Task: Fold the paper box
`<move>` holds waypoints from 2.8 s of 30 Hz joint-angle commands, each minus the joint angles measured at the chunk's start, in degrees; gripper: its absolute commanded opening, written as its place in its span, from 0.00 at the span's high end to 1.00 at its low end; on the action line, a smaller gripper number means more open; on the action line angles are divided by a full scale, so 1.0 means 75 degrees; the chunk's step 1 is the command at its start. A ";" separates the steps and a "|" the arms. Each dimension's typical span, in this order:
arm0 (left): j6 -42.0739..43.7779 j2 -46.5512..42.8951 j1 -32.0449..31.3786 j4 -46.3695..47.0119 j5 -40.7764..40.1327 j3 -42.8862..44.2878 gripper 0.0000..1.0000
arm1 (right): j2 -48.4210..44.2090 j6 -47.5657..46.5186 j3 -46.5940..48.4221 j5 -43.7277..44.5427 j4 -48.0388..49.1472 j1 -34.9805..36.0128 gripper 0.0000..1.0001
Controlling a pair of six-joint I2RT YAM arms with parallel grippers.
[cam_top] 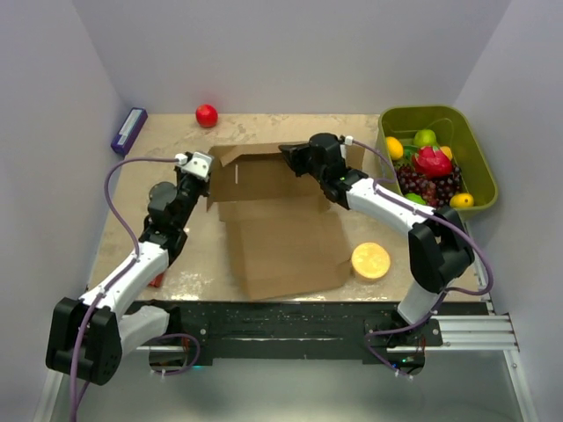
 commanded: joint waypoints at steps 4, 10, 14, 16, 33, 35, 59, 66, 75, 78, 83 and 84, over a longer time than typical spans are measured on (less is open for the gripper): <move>-0.0054 0.0027 -0.0036 -0.0323 -0.0621 0.0539 0.48 | 0.0035 -0.0177 -0.0234 -0.0018 0.1174 0.0134 1.00; -0.0264 -0.0522 -0.0036 -0.1822 -0.0809 0.1172 0.33 | 0.0211 -0.0422 -0.0293 -0.0006 0.2008 0.0134 1.00; -0.1163 -0.1423 -0.0024 -0.2993 -0.0972 0.1395 0.31 | 0.0164 -0.0458 -0.0492 0.0076 0.2325 0.0134 1.00; -0.1657 -0.1776 -0.0036 -0.3264 -0.0869 0.1302 0.30 | 0.0129 -0.0504 -0.0597 0.0146 0.2396 0.0146 1.00; -0.4624 -0.1920 -0.1792 -0.1731 0.1023 -0.1019 0.48 | -0.0222 -0.0798 -0.1172 0.0416 0.2034 0.0134 1.00; -0.4578 -0.1498 -0.2236 -0.1567 0.0762 -0.1065 0.49 | -0.0222 -0.0798 -0.1172 0.0439 0.2021 0.0134 1.00; -0.5444 0.1129 -0.2649 -0.0124 -0.0842 -0.2332 0.66 | -0.0410 -0.1020 -0.1043 0.0698 0.1353 0.0146 1.00; -0.5784 0.1258 -0.2649 -0.1388 -0.1629 -0.2039 0.69 | -0.0422 -0.1008 -0.1125 0.0686 0.1353 0.0146 1.00; -0.5363 0.0262 -0.2848 -0.2433 -0.1606 -0.0786 0.66 | -0.0445 -0.1137 -0.1160 0.0697 0.1365 0.0146 1.00; -0.5304 0.0518 -0.2883 -0.2060 -0.1430 -0.0761 0.66 | -0.0492 -0.1126 -0.1207 0.0744 0.1330 0.0134 1.00; -0.5338 0.1700 -0.2883 -0.1639 -0.1114 -0.0749 0.70 | -0.0492 -0.1149 -0.1207 0.0744 0.1306 0.0146 1.00; -0.5397 0.1831 -0.2883 -0.1486 -0.1032 -0.0889 0.70 | -0.0492 -0.1138 -0.1195 0.0744 0.1306 0.0134 1.00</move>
